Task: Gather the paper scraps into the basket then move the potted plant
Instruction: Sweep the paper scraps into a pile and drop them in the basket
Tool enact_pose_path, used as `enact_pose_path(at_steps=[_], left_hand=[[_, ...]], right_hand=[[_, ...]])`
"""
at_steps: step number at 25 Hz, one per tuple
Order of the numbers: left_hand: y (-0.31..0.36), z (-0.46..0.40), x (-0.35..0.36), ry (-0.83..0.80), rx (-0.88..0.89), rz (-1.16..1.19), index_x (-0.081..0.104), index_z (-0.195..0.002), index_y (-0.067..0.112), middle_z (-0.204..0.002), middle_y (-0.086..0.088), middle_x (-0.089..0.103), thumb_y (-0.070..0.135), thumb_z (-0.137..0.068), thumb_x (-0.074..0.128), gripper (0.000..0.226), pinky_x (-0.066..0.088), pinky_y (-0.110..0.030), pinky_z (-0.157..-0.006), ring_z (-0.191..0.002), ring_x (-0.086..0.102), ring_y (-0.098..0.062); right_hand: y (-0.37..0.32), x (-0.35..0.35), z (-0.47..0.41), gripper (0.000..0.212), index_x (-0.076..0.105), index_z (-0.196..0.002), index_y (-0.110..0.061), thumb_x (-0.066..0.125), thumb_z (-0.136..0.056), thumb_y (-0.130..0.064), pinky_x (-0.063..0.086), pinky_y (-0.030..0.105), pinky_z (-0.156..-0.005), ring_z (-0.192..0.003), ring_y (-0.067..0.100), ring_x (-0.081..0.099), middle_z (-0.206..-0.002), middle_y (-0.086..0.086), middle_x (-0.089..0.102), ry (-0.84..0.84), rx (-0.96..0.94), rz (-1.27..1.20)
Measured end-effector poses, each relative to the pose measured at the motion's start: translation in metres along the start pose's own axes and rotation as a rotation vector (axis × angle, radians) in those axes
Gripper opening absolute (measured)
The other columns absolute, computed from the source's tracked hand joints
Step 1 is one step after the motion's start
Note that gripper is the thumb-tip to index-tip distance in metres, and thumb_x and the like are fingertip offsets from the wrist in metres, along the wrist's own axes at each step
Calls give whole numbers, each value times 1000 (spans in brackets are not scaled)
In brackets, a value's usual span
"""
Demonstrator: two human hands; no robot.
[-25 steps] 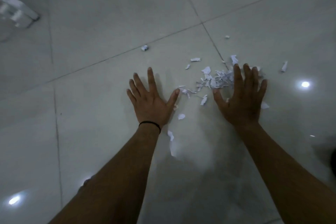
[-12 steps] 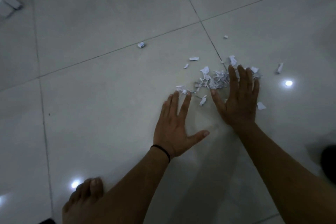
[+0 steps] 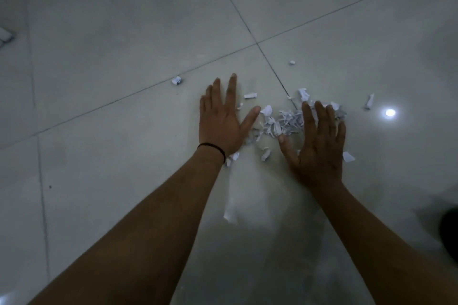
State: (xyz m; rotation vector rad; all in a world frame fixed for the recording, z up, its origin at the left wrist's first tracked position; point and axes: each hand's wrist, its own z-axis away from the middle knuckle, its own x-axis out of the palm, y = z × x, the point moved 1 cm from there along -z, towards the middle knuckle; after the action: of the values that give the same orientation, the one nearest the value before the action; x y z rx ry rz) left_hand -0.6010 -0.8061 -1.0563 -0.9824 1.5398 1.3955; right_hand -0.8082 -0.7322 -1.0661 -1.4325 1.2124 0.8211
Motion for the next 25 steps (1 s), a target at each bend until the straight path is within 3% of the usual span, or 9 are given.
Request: enact_pose_path(at_steps=[3,7,10,14,19,22,25], left_hand=[[-39,-24,-14,41,-133,-110,7,-156,28,-160,-20,14,76,-87,24,86,14,-51,-120,-148,14,-36],[-63,-42,-19,-37,-229,-225,7,-156,27,-160,-26,3,85,-81,18,95,7,-52,-121,-148,5,-42],[-63,-42,-19,-119,-244,-213,8,-156,26,-160,-28,4,87,-78,15,99,7,-50,-121,-148,6,-41],[-46,-27,-20,-108,-177,-124,8,-156,26,-160,-22,16,84,-81,18,95,10,-45,-122,-148,14,-35],[-5,34,-10,-58,54,150,12,-156,25,-158,-11,29,79,-85,26,91,24,-42,-120,-146,24,-25],[9,68,0,-76,172,24,4,-157,25,-162,-11,14,80,-82,37,99,21,-45,-120,-150,12,-25],[17,60,9,-96,168,-98,-4,-156,25,-164,-13,-3,85,-78,33,105,13,-50,-121,-151,2,-33]], right_hand=[[-1,-1,-2,86,26,-157,-20,41,-88,-69,18,56,-120,-151,32,21,-162,11,28,-7,4,12],[-1,-2,-2,87,27,-157,-19,40,-87,-70,19,55,-120,-150,33,23,-161,12,29,-26,9,38],[-2,-2,-2,88,28,-156,-19,38,-87,-71,20,55,-119,-150,34,24,-161,12,30,-17,6,41],[-3,-1,-3,87,31,-156,-18,39,-87,-71,21,55,-119,-150,33,26,-160,12,32,6,7,28],[-2,0,0,87,29,-157,-19,40,-88,-71,21,54,-119,-151,32,23,-162,11,29,10,15,-4],[0,1,1,88,26,-158,-19,40,-88,-71,20,55,-120,-152,31,21,-163,11,27,-15,22,-6],[-2,-1,0,88,23,-158,-19,41,-89,-69,19,57,-119,-153,30,17,-164,10,24,-16,18,-33]])
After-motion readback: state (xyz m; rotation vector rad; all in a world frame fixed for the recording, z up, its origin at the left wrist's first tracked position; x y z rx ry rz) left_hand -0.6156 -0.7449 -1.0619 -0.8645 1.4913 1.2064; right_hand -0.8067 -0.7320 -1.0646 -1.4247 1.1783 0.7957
